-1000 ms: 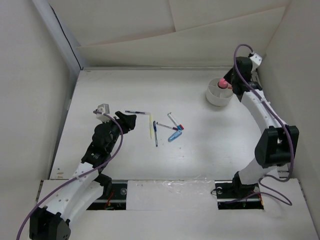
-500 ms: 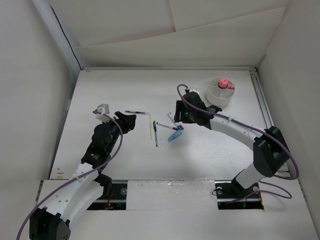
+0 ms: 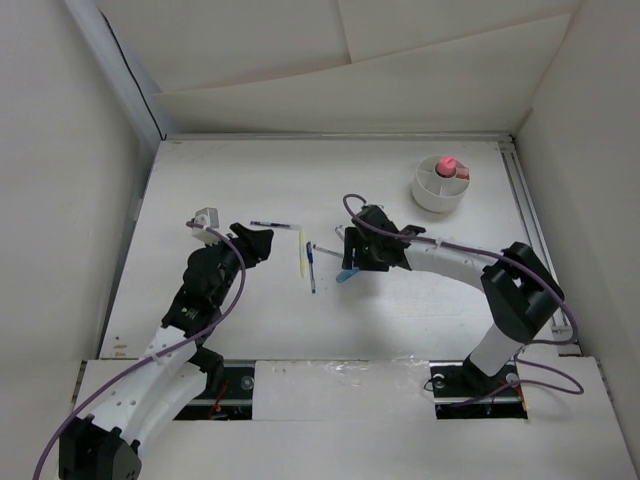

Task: Sort the stationery into containers
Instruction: Move the stationery to the center of the board.

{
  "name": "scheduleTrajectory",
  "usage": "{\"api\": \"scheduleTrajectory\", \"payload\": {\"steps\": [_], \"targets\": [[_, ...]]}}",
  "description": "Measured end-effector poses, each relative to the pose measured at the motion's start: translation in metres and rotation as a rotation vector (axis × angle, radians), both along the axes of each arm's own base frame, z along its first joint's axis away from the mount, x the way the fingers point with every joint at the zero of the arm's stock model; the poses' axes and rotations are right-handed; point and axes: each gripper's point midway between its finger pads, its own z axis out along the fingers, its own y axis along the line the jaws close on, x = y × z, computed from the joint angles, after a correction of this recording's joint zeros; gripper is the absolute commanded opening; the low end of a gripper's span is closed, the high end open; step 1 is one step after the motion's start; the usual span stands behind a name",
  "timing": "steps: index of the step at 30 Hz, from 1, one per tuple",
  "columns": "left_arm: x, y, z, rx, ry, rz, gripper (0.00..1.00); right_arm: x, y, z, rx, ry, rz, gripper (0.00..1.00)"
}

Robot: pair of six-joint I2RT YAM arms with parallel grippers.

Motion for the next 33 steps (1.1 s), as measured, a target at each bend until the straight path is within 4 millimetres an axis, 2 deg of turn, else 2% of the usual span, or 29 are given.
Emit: {"api": "scheduleTrajectory", "payload": {"steps": [6,17,23,27,30,33], "targets": [[-0.001,0.000,0.002,-0.003,-0.007,-0.002,0.54,0.002,0.006,-0.017,0.005,0.028,-0.010,0.61],[-0.001,0.000,0.003,-0.004,-0.008,-0.003,0.54,0.014,-0.003,-0.024,-0.003,0.026,-0.056,0.61],[-0.001,0.000,0.003,-0.004,-0.008,-0.003,0.54,0.021,-0.006,-0.029,-0.032,0.017,-0.075,0.47],[-0.001,0.000,0.003,-0.004,-0.008,-0.003,0.54,0.028,-0.003,-0.029,-0.033,0.004,-0.082,0.41],[-0.001,0.000,0.003,-0.004,-0.009,-0.003,0.54,0.033,-0.002,-0.029,-0.038,-0.009,-0.092,0.41],[-0.001,0.000,0.003,-0.004,-0.009,-0.004,0.54,0.035,-0.003,-0.028,-0.053,-0.020,-0.100,0.55]]}}
